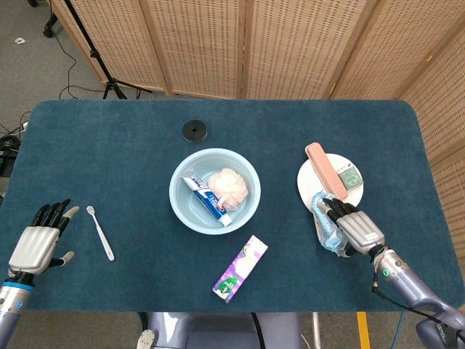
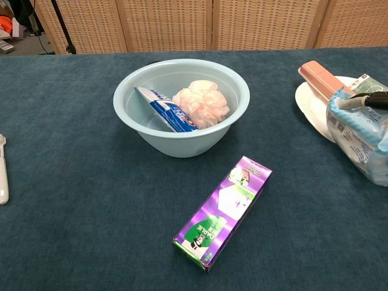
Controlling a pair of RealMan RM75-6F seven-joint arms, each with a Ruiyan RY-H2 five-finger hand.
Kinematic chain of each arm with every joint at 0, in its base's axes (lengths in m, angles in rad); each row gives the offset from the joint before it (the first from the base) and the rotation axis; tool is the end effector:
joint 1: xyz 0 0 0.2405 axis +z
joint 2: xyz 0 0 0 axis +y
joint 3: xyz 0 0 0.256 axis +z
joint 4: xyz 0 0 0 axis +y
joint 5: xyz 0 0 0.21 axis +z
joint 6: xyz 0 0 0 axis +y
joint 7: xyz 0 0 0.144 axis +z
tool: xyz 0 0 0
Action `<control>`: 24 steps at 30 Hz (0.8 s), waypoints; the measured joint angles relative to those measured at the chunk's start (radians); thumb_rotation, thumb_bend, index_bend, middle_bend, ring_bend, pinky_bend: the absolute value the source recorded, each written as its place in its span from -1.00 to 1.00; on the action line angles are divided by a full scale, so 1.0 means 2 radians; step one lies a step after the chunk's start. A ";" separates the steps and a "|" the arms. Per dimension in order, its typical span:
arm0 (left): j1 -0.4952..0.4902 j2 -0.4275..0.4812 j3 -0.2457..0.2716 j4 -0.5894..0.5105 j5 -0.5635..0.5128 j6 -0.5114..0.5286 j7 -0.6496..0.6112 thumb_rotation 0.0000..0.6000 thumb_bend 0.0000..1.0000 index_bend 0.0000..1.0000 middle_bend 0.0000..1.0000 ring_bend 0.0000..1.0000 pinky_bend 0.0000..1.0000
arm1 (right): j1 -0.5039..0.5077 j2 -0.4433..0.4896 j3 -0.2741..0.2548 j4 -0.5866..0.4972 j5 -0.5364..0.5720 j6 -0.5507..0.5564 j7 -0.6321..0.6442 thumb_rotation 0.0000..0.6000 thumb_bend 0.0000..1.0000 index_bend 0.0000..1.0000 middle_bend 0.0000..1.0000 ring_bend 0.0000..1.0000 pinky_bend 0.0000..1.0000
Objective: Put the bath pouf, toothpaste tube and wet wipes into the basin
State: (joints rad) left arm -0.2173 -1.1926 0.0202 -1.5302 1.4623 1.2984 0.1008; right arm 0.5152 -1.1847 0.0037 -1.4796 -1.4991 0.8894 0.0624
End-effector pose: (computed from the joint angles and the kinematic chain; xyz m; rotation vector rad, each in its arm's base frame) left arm -0.3168 0.2060 0.1113 -1.6100 -0.9238 -0.7356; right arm -0.2771 -0.2864 0.0739 1.9614 -1.0172 0.6737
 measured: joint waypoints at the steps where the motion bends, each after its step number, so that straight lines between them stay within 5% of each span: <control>1: 0.000 0.000 0.000 0.000 0.000 0.000 -0.001 1.00 -0.64 -0.95 -1.00 -1.00 -0.90 | -0.002 -0.002 0.001 -0.002 0.002 0.005 -0.005 1.00 -0.76 -0.12 -0.56 -0.62 -0.46; 11: 0.001 0.002 -0.002 -0.002 0.004 0.002 -0.005 1.00 -0.64 -0.95 -1.00 -1.00 -0.90 | -0.009 -0.004 0.003 -0.016 0.022 0.018 -0.036 1.00 -0.70 0.33 -0.10 -0.12 -0.11; 24: 0.002 0.004 -0.002 -0.004 0.008 0.004 -0.008 1.00 -0.64 -0.95 -1.00 -1.00 -0.90 | -0.017 -0.005 0.002 -0.020 0.025 0.038 -0.045 1.00 -0.58 0.54 0.21 0.21 0.20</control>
State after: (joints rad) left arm -0.2125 -1.1855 0.0162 -1.5379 1.4787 1.3071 0.0857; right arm 0.4805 -1.1949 0.0075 -1.5205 -1.4499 0.9647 -0.0275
